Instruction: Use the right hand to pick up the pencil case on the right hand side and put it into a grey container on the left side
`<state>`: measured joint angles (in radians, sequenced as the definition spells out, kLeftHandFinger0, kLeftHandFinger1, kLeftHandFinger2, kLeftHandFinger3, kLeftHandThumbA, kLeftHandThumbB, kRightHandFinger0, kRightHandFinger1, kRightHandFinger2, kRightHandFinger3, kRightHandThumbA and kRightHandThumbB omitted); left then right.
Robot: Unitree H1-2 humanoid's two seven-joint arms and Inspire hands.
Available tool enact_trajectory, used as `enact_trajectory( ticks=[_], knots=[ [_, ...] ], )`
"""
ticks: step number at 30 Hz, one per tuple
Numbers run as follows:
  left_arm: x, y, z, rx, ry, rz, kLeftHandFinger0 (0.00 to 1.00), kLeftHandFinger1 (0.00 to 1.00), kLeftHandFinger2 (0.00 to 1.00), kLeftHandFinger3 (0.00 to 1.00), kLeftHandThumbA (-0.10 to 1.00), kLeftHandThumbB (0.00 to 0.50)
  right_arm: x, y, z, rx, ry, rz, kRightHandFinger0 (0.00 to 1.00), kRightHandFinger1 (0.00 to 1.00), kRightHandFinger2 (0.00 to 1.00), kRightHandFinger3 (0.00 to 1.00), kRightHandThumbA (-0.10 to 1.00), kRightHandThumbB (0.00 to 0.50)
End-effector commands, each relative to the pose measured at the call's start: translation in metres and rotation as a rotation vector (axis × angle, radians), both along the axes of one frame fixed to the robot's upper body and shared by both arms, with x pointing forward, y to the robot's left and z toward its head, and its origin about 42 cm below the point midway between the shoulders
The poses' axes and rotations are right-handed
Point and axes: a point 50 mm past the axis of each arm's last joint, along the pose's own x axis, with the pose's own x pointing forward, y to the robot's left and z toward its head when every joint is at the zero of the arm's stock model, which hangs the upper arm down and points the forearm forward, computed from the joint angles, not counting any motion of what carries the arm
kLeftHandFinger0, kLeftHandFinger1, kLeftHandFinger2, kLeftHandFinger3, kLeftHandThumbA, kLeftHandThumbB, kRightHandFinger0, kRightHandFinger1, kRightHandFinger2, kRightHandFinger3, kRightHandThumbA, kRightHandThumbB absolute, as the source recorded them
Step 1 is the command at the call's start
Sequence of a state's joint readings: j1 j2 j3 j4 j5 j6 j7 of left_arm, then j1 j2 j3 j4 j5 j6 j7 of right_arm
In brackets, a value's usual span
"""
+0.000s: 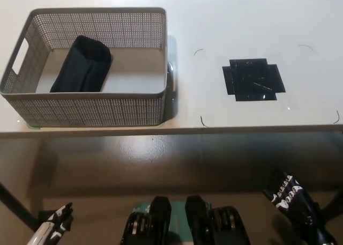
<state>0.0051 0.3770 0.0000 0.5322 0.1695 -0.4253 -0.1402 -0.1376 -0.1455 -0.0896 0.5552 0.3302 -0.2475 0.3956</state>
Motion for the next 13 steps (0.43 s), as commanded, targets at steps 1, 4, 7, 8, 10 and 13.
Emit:
enact_trajectory(
  ticks=[1,4,7,8,10,13],
  knots=[
    [-0.0063,0.0158,0.0119,0.032,-0.076,0.029,1.0,1.0,1.0,1.0,1.0,0.375,0.0149,0.0058,0.0132,0.063,-0.055,0.045,1.0,1.0,1.0,1.0,1.0,0.307],
    [-0.0082,0.0155,0.0116,0.027,-0.076,0.032,1.0,1.0,1.0,1.0,1.0,0.366,0.0147,0.0057,0.0127,0.066,-0.053,0.048,1.0,1.0,1.0,1.0,1.0,0.308],
    [-0.007,0.016,0.0107,0.024,-0.071,0.034,1.0,1.0,1.0,1.0,1.0,0.381,0.0158,0.0055,0.0132,0.062,-0.054,0.055,1.0,1.0,1.0,1.0,1.0,0.31],
    [-0.0066,0.016,0.0104,0.022,-0.071,0.036,1.0,1.0,1.0,1.0,1.0,0.384,0.0163,0.0056,0.0134,0.059,-0.056,0.059,1.0,1.0,1.0,1.0,1.0,0.307],
    [-0.0067,0.016,0.0105,0.025,-0.071,0.035,1.0,1.0,1.0,1.0,1.0,0.387,0.016,0.0062,0.0136,0.056,-0.057,0.061,1.0,1.0,1.0,1.0,1.0,0.302],
    [-0.0067,0.0163,0.0104,0.029,-0.07,0.034,1.0,1.0,1.0,1.0,1.0,0.387,0.0159,0.0064,0.0137,0.052,-0.057,0.062,1.0,1.0,1.0,1.0,1.0,0.305]
  ],
)
